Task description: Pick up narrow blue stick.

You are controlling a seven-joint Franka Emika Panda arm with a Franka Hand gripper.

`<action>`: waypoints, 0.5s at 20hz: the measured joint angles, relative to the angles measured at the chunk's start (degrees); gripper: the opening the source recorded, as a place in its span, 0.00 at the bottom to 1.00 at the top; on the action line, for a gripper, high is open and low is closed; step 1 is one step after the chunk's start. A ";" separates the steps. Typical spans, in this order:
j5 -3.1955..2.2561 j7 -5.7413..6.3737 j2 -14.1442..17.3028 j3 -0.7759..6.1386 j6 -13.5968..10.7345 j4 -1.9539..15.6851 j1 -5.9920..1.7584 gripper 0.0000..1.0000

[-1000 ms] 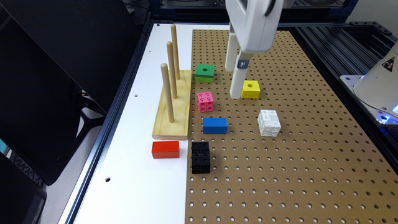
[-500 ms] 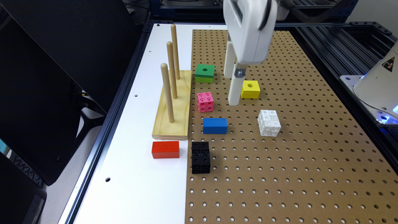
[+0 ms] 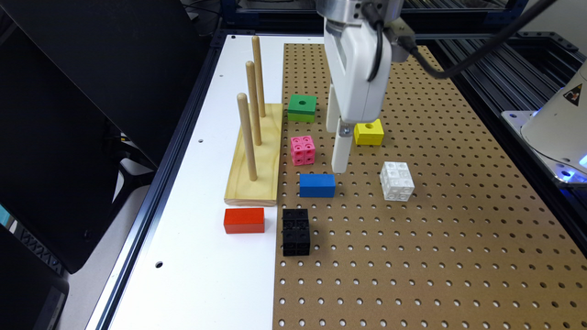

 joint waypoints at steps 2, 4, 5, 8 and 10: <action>-0.01 0.00 0.52 -0.01 0.57 0.00 0.00 1.00; -0.01 0.00 0.56 -0.01 0.62 0.03 -0.01 1.00; -0.01 0.00 0.56 -0.02 0.62 0.08 -0.02 1.00; -0.04 0.00 0.56 -0.13 0.62 0.42 -0.05 1.00; -0.08 0.00 0.61 -0.25 0.62 0.82 -0.08 1.00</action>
